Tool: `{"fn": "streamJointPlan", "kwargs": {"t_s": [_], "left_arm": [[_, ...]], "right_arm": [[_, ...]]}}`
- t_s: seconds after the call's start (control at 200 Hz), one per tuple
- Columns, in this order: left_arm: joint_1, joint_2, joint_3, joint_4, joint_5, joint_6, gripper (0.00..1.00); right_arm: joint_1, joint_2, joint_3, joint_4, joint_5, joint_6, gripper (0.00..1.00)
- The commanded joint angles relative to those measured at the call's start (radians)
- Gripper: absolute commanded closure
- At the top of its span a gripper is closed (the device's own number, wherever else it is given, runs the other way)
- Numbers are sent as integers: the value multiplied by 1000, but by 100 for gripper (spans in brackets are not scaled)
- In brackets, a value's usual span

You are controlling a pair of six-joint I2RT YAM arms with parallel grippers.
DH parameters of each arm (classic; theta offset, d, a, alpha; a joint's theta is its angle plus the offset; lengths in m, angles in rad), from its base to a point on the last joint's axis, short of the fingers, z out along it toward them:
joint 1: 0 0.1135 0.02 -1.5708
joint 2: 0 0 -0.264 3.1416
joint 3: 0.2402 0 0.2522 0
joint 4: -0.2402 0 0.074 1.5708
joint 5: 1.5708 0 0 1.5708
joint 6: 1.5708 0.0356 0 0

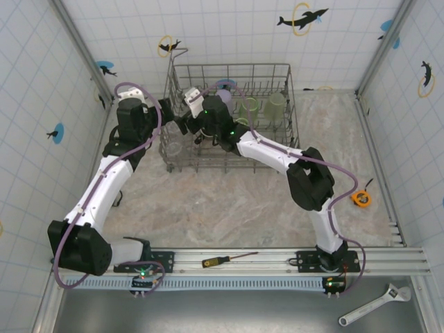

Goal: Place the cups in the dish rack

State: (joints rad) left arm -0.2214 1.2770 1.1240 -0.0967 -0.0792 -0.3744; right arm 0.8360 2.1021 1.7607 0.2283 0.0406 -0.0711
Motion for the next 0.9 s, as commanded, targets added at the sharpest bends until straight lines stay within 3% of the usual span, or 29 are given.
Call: {"fn": "streamJointPlan", "kwargs": {"t_s": [0.0,0.4,0.896], "left_arm": [[10,-13,-13,21,-4,-14,2],[9,-13,-35,29,-98,-5,2],[8,-49,-77,35,-247,34,2]], "right_arm": [[-9,-72,-37,-40,55,-17,0],[-18,-236,-153,-181,148,14,0],[-16,-668,-593,-182,229,184,0]]}}
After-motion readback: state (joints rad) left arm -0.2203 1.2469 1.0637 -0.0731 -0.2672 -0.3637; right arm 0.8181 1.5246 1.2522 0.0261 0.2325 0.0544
